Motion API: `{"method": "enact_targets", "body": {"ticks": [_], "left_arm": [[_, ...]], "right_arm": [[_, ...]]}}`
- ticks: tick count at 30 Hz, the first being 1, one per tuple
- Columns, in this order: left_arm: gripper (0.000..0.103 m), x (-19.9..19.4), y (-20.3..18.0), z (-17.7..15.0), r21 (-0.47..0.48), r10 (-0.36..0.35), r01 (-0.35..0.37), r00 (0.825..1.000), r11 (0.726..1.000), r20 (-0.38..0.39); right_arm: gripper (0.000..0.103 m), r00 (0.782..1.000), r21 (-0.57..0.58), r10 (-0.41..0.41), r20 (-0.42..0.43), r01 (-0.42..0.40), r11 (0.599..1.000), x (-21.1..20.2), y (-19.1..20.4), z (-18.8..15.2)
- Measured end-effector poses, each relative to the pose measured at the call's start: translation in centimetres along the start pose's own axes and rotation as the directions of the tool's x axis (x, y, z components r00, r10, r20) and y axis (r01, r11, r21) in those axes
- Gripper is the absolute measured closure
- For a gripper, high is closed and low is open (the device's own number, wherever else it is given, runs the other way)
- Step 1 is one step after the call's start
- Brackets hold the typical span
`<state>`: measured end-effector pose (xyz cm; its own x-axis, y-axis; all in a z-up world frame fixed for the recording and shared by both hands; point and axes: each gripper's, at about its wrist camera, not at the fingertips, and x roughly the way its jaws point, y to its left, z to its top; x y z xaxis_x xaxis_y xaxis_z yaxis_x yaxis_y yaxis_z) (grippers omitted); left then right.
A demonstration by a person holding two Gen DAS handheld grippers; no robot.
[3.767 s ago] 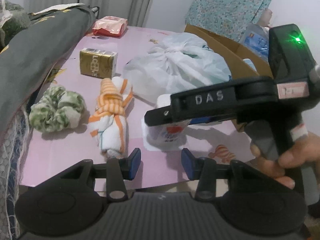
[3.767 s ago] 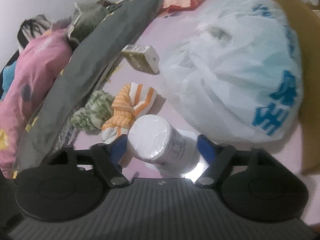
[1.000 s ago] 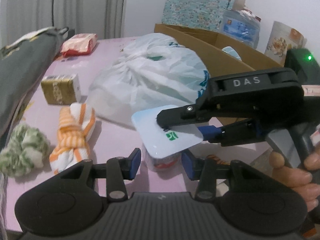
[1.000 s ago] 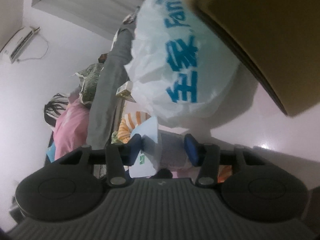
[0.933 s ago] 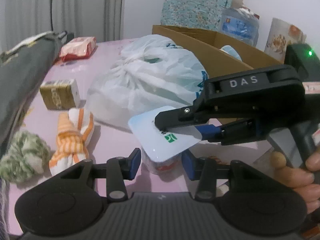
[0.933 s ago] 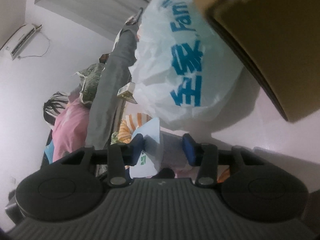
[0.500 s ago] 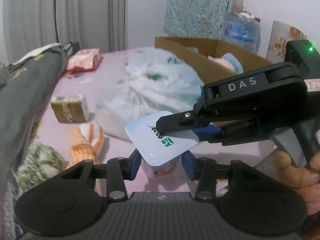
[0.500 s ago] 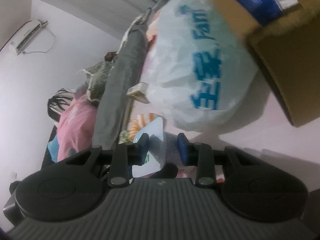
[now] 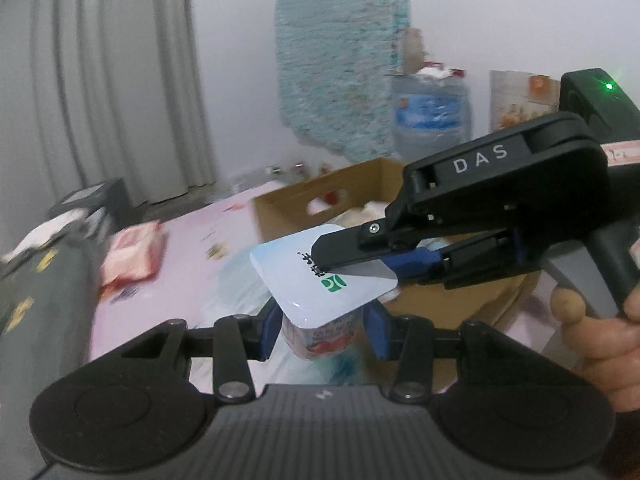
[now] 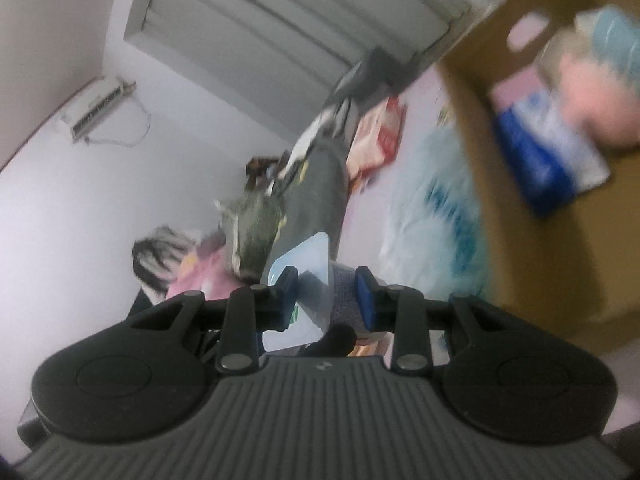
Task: Organize soft objects
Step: 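Lower the white cup container into the cardboard box and open the right tool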
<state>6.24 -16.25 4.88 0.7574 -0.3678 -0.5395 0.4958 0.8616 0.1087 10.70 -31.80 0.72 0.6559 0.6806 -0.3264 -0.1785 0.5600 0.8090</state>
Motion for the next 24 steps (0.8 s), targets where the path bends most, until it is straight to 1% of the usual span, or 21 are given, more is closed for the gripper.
{"method": "enact_targets", "body": {"ticks": [4, 6, 8, 10, 12, 15, 17, 19, 20, 22, 23, 24], "left_arm": [[0.057, 3.6, -2.2, 3.6, 0.007, -0.089, 0.089, 0.996, 0.996, -0.032], [0.057, 5.8, -3.0, 4.7, -0.008, -0.129, 0.129, 0.988, 0.992, -0.08], [0.057, 8.3, -3.5, 5.4, -0.035, -0.165, 0.162, 0.975, 0.986, -0.148], [0.057, 10.6, -3.9, 5.6, -0.062, -0.188, 0.178, 0.957, 0.982, -0.221], [0.057, 12.7, -4.3, 5.6, -0.085, -0.196, 0.179, 0.934, 0.98, -0.297], [0.057, 14.7, -4.6, 4.9, -0.093, -0.192, 0.17, 0.907, 0.981, -0.375], [0.058, 15.3, -4.9, 4.5, -0.092, -0.191, 0.168, 0.895, 0.981, -0.404], [0.058, 15.9, -5.0, 4.4, -0.099, -0.202, 0.176, 0.882, 0.979, -0.425], [0.058, 16.0, -4.9, 4.3, -0.104, -0.204, 0.176, 0.879, 0.979, -0.43], [0.058, 16.1, -4.8, 4.4, -0.102, -0.202, 0.175, 0.884, 0.979, -0.421], [0.058, 16.0, -4.8, 4.6, -0.1, -0.201, 0.175, 0.887, 0.979, -0.415], [0.058, 16.0, -4.6, 4.8, -0.103, -0.201, 0.174, 0.889, 0.979, -0.411]], "right_arm": [[0.071, 0.998, 0.04, -0.042, 0.042, 0.04, 0.998, -3.6, -2.0, 3.7], [0.07, 0.997, 0.078, -0.066, 0.043, 0.063, 0.995, -4.8, -3.7, 5.4], [0.069, 0.995, 0.131, -0.093, 0.024, 0.089, 0.987, -5.7, -5.9, 6.9], [0.068, 0.993, 0.172, -0.119, -0.016, 0.12, 0.978, -5.8, -8.2, 7.9], [0.067, 0.989, 0.219, -0.134, -0.069, 0.146, 0.965, -5.4, -10.5, 8.8], [0.065, 0.98, 0.282, -0.134, -0.148, 0.172, 0.944, -4.7, -13.5, 9.4], [0.063, 0.967, 0.287, -0.141, -0.212, 0.2, 0.937, -3.8, -15.0, 9.8], [0.06, 0.954, 0.299, -0.15, -0.258, 0.227, 0.927, -3.1, -16.0, 9.7], [0.06, 0.944, 0.295, -0.162, -0.287, 0.248, 0.923, -2.6, -16.7, 9.8], [0.058, 0.926, 0.291, -0.187, -0.327, 0.286, 0.913, -1.9, -17.5, 9.5], [0.058, 0.918, 0.293, -0.188, -0.349, 0.298, 0.908, -1.6, -18.0, 9.4], [0.059, 0.917, 0.31, -0.168, -0.362, 0.288, 0.906, -1.3, -18.5, 9.3]]}}
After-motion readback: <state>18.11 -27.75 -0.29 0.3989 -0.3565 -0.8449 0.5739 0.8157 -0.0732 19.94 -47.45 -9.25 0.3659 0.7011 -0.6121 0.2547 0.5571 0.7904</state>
